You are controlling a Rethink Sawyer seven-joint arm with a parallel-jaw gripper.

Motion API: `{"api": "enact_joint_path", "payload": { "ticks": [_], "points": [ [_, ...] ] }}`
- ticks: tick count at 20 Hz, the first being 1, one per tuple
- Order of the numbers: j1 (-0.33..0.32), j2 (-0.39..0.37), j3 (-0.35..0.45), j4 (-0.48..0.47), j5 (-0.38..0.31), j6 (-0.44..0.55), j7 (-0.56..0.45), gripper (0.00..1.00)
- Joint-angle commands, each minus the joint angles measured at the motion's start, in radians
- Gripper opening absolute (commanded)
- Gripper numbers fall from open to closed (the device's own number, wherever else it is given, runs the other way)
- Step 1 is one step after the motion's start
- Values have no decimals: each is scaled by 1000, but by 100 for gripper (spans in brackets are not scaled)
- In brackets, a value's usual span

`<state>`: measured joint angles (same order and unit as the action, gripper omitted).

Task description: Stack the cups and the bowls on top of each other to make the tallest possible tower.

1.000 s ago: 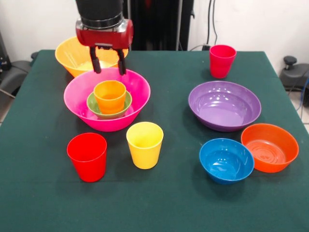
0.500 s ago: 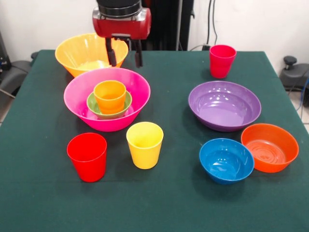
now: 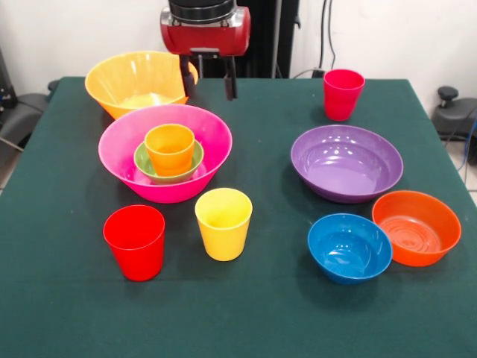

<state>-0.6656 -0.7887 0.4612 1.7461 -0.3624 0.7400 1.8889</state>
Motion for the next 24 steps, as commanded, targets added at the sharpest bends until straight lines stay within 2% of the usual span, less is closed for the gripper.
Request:
{"api": "enact_joint_path", "payload": {
  "ticks": [1, 10, 18, 24],
  "points": [
    [37, 20, -7, 52, 10, 43, 22, 100],
    [86, 73, -26, 38, 1, -25, 85, 100],
    [118, 83, -49, 33, 14, -45, 113, 100],
    [117, 81, -52, 53, 20, -70, 114, 100]
  ]
}}
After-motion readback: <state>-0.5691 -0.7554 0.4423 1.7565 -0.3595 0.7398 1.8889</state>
